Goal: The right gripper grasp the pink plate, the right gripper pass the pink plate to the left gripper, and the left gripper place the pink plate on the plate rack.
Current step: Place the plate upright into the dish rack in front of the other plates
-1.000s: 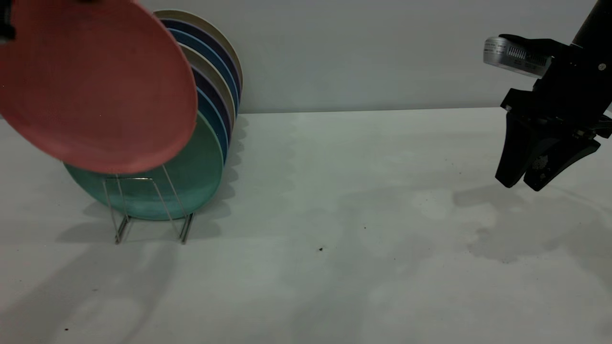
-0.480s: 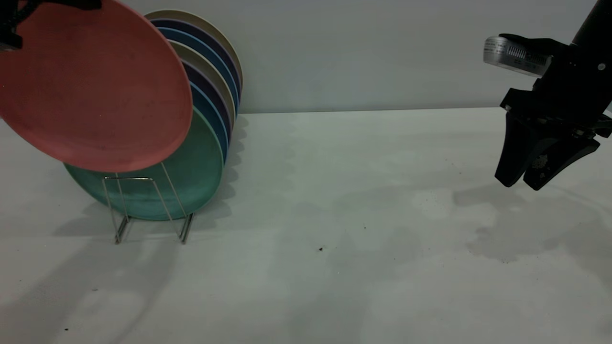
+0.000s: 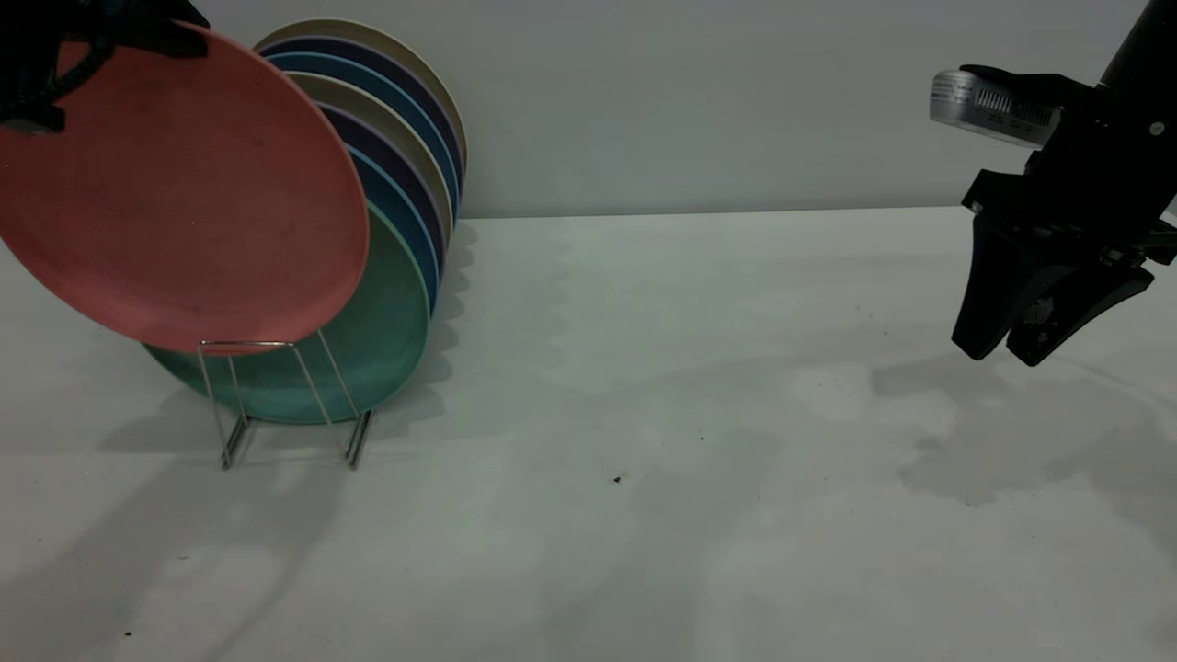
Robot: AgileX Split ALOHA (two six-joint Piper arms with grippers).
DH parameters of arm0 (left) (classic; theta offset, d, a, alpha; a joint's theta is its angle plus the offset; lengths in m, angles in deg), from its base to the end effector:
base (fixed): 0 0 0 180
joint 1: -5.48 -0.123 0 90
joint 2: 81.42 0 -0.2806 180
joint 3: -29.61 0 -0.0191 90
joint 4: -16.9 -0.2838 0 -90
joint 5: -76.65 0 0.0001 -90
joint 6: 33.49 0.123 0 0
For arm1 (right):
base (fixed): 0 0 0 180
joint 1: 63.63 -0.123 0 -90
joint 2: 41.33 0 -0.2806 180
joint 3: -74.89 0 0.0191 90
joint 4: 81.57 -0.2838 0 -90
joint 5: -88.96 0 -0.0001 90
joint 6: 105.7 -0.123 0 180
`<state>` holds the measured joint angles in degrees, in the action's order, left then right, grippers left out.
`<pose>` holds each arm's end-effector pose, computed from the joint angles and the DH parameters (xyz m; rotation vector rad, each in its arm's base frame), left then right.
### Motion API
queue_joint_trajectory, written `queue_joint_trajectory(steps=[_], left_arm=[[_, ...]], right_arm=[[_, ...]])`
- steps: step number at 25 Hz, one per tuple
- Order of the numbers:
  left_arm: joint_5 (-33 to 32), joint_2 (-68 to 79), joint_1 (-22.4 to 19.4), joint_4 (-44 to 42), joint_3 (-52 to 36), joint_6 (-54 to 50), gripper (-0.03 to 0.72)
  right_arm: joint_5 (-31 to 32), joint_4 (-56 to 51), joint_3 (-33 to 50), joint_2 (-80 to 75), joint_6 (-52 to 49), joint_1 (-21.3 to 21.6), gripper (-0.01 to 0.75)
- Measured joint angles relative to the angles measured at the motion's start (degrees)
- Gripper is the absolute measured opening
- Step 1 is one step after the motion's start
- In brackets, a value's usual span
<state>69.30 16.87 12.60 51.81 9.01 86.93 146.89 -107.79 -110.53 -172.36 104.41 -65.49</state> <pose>0.3945 -0.0584 0.2100 1.6707 1.5298 0.6838 0.4229 0.0598 0.0709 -0.4559 3.0171 0.5907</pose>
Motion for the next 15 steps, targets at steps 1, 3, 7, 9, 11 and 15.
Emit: queue_joint_trajectory(steps=[1,3,7,9,11,15], left_arm=[[0.05,0.26,0.0,0.0,0.0,0.0,0.026],[0.05,1.06,0.0,0.0,0.0,0.0,0.026],[0.0,2.68,0.0,0.0,0.0,0.0,0.026],[0.0,3.18,0.0,0.0,0.0,0.0,0.026],[0.0,3.65,0.0,0.0,0.07,0.0,0.026],[-0.67,4.82,0.04,0.0,0.21,0.0,0.026]], right_arm=[[-0.07,0.0,0.0,0.0,0.0,0.0,0.445],[-0.17,0.0,0.0,0.0,0.0,0.0,0.445],[-0.31,0.0,0.0,0.0,0.0,0.0,0.445],[-0.44,0.0,0.0,0.0,0.0,0.0,0.445],[-0.63,0.0,0.0,0.0,0.0,0.0,0.445],[-0.87,-0.05,0.0,0.0,0.0,0.0,0.445]])
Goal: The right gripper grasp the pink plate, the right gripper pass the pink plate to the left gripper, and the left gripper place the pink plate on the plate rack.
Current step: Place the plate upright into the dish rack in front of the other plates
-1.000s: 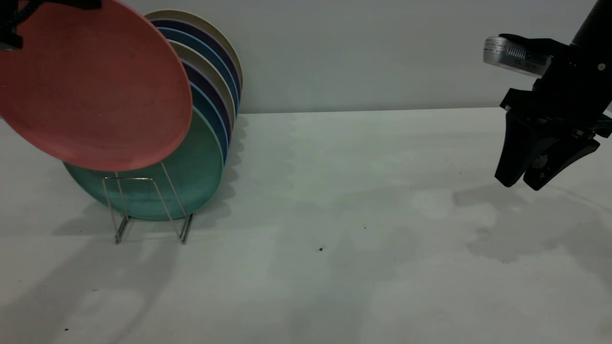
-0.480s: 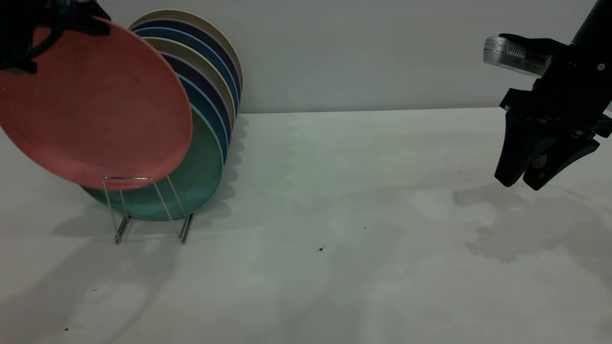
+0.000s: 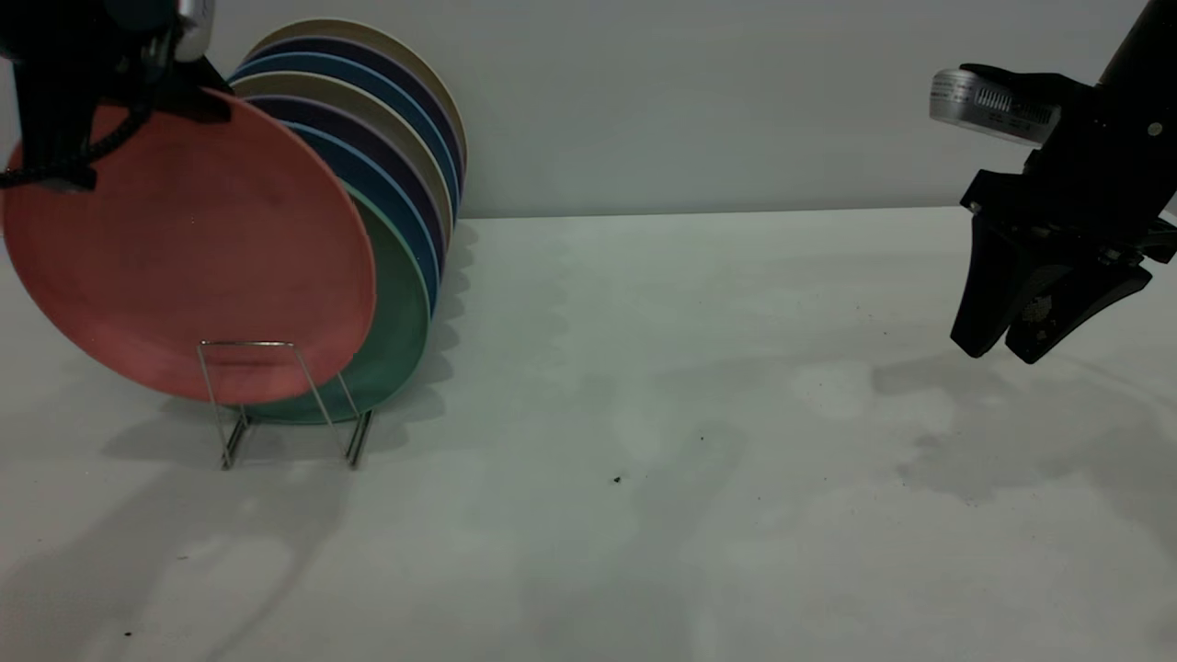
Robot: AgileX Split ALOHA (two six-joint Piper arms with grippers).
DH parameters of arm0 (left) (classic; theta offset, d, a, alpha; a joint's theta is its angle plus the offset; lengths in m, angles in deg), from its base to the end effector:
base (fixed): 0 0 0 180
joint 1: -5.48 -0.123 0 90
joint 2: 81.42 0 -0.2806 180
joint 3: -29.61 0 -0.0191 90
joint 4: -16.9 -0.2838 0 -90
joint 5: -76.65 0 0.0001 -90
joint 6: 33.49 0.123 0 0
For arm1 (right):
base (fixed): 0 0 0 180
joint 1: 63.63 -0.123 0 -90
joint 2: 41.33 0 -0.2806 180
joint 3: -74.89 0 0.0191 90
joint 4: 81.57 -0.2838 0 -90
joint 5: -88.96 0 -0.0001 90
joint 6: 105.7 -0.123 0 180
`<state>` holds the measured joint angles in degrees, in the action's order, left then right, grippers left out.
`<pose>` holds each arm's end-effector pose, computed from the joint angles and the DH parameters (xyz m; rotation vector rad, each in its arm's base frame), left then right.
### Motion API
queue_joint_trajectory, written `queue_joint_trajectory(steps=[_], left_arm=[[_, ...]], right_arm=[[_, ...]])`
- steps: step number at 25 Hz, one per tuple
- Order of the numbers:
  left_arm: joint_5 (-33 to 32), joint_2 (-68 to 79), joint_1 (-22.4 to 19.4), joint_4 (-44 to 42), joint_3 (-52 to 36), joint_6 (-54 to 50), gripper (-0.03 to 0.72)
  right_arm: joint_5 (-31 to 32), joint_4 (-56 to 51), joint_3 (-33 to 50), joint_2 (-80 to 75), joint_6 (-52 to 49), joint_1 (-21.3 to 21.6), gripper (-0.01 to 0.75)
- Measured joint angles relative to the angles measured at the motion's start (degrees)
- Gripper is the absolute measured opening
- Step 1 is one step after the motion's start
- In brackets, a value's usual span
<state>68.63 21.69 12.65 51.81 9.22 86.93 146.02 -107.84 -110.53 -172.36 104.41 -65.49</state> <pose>0.4002 -0.0603 0.1766 1.7321 1.5851 0.6193 0.4247 0.0595 0.0708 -0.4490 3.0056 0.5807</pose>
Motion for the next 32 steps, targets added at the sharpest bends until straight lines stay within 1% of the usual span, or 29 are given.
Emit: queue_joint_trajectory(steps=[5,8,12,13,16,19,21,24,29,32], left_arm=[[-0.93,0.65,0.0,0.0,0.17,0.0,0.035],[-1.61,0.65,0.0,0.52,0.17,0.0,0.07],[-1.85,0.71,0.0,1.09,0.17,0.0,0.187],[-1.85,0.77,0.0,1.15,0.17,0.0,0.234],[-1.37,0.77,0.0,1.27,0.17,0.0,0.329],[-0.7,0.77,0.0,1.27,0.17,0.0,0.389],[-0.39,0.52,0.0,1.27,0.17,0.0,0.405],[-0.73,-1.02,0.0,1.27,0.17,0.0,0.409],[-4.32,-4.48,0.0,1.27,0.17,0.0,0.41],[-5.4,-5.07,0.06,1.29,0.17,-1.15,0.41]], right_arm=[[-0.11,0.0,0.0,0.0,0.0,0.0,0.445],[-0.11,0.0,0.0,0.0,0.0,0.0,0.445],[-0.23,0.0,0.0,0.0,0.0,0.0,0.445],[-0.28,0.0,0.0,0.0,0.0,0.0,0.445],[-0.28,0.0,0.0,0.0,0.0,0.0,0.445],[-0.28,0.0,0.0,0.0,0.0,0.0,0.445],[-0.28,0.0,0.0,0.0,0.0,0.0,0.445],[-0.28,0.05,0.0,0.0,0.0,0.0,0.445],[-0.3,0.1,0.0,0.0,-0.04,0.0,0.445],[-0.3,0.1,0.0,0.0,-0.07,0.0,0.445]])
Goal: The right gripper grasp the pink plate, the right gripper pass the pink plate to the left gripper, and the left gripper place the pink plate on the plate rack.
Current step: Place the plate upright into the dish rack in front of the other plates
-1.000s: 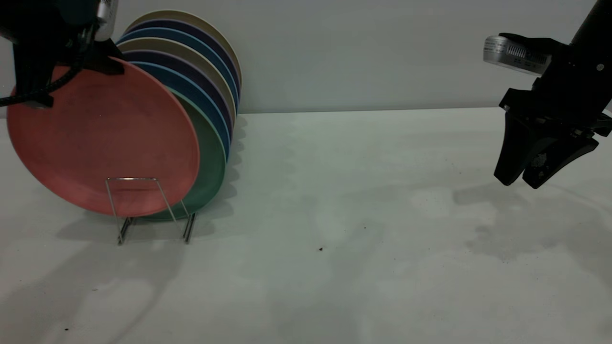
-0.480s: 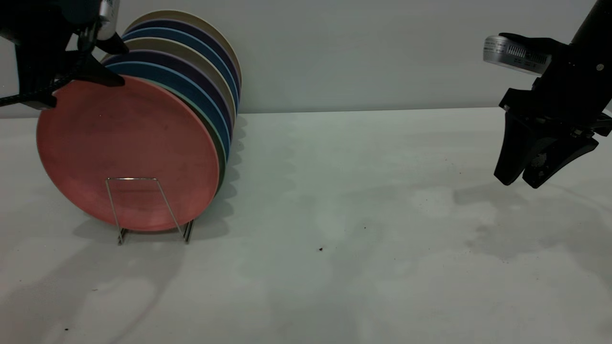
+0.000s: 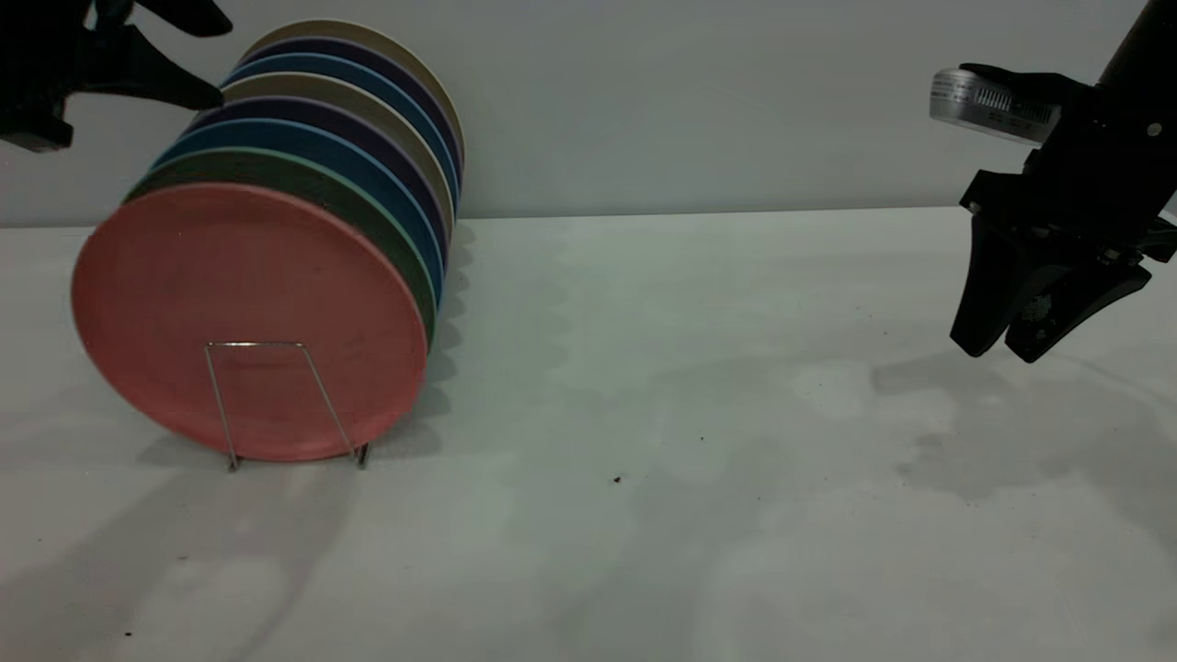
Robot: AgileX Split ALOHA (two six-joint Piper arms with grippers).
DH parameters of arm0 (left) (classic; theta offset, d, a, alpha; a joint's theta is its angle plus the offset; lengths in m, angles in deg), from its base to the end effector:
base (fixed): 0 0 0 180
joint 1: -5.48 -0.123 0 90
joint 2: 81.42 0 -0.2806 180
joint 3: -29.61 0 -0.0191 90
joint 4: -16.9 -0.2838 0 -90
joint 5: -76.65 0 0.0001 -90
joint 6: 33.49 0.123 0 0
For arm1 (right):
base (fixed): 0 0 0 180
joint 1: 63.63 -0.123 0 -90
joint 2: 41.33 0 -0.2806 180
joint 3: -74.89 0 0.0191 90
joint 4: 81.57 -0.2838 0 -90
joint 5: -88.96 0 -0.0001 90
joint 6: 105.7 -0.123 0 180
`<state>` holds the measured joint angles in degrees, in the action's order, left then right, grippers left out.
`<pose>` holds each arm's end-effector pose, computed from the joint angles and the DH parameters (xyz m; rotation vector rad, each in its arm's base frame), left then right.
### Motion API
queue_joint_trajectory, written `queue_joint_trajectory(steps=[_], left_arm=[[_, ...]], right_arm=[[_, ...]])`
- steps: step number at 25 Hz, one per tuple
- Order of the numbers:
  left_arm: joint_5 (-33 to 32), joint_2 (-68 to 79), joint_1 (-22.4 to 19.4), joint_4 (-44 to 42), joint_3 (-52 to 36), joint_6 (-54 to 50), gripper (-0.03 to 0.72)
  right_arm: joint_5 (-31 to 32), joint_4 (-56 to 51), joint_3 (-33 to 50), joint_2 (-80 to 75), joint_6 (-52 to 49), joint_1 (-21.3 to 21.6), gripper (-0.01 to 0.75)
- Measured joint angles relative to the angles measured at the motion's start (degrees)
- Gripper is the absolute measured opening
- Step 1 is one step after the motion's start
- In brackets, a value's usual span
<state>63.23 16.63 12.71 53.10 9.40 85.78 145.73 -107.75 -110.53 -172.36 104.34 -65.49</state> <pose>0.3875 -0.0662 0.2063 1.6990 1.5622 0.5548 0.4253 0.0593 0.0707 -0.4467 3.0028 0.5753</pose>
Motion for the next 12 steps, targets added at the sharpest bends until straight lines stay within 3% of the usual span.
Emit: queue_joint_trajectory(steps=[7,12], left_arm=[[-1.07,0.0,0.0,0.0,0.0,-11.68,0.41],[-1.56,-1.47,0.0,1.64,0.0,-35.28,0.41]], right_arm=[[0.35,0.0,0.0,0.0,-0.11,0.0,0.445],[0.66,0.3,0.0,0.0,-0.11,0.0,0.445]])
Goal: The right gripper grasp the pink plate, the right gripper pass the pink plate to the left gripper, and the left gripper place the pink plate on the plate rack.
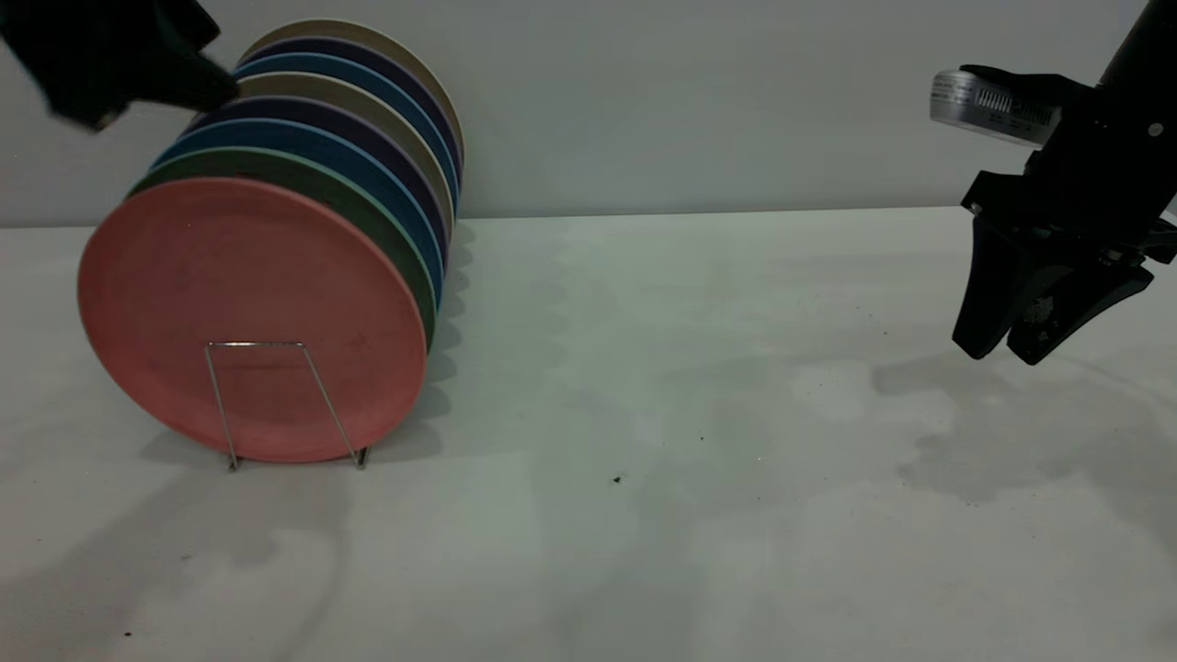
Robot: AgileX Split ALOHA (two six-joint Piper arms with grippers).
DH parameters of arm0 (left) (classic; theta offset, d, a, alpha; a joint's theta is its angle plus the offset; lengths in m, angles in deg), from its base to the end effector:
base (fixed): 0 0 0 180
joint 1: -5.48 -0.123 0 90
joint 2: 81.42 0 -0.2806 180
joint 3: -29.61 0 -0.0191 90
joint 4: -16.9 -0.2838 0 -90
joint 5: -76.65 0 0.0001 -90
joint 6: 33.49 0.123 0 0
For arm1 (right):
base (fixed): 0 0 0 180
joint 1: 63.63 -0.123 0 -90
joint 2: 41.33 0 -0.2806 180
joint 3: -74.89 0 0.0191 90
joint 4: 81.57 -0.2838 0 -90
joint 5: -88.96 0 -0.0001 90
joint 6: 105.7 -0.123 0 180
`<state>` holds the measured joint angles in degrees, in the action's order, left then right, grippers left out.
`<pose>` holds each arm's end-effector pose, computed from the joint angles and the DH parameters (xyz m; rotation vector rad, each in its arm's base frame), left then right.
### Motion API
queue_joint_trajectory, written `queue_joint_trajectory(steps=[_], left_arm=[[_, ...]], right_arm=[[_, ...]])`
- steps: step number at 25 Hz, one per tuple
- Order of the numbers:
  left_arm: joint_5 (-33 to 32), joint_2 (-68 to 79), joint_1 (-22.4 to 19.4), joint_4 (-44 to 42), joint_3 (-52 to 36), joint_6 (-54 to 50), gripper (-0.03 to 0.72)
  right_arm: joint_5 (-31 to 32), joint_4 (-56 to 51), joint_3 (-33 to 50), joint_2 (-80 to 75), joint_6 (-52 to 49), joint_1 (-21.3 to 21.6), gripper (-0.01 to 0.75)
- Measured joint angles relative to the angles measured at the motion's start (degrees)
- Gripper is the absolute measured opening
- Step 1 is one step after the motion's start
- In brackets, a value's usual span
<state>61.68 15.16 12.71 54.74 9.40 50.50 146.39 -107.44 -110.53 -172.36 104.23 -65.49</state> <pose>0.3833 -0.0683 0.2149 1.1001 1.9557 0.1990 0.4238 0.0590 0.0706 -0.4535 3.0137 0.5774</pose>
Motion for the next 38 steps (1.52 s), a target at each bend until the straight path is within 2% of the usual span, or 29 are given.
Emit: queue_joint_trajectory(steps=[3,5,9,12,14,17,20,25,30,33,38], left_arm=[[-0.28,-2.81,0.0,1.93,0.0,-21.93,0.41],[-2.77,-5.04,-0.51,1.83,0.0,-35.56,0.41],[-15.11,-7.97,-3.85,-5.94,0.0,-56.9,0.401],[-26.94,-8.18,-7.02,-17.89,0.0,-67.0,0.398],[-32.3,-8.48,-8.16,-24.31,0.0,-72.31,0.396],[-37.52,-10.31,-8.66,-31.28,0.0,-76.98,0.397],[-39.83,-14.51,-8.71,-35.5,0.0,-80.25,0.397],[-41.8,-25.58,-8.71,-36.56,-1.36,-81.46,0.397],[-42.9,-39.65,-8.71,-36.56,-8.79,-81.6,0.396],[-43.59,-49.12,-8.71,-36.56,-14.09,-81.6,0.396],[-47.41,-65.2,-8.71,-36.56,-20.05,-81.73,0.395]], right_arm=[[0.74,1.82,0.0,0.0,-1.56,0.0,0.445],[1.78,5.19,0.0,0.06,-4.47,0.0,0.445],[5.4,15.86,0.0,2.22,-13.38,0.0,0.445],[9.02,21.29,0.0,5.83,-18.97,0.0,0.445],[10.44,22.64,0.0,9.38,-21.33,0.0,0.445],[10.92,23.64,1.34,15.84,-22.73,-1.27,0.438],[11.29,23.82,5.15,24.03,-24.23,-4.76,0.423],[12.01,23.87,14.04,38.55,-26.67,-14.96,0.411],[12.57,23.87,22.99,53.39,-28.07,-23.38,0.411],[12.82,23.87,29.16,62.37,-28.12,-25.37,0.411],[13.23,23.87,39.31,78.59,-28.26,-25.58,0.411]])
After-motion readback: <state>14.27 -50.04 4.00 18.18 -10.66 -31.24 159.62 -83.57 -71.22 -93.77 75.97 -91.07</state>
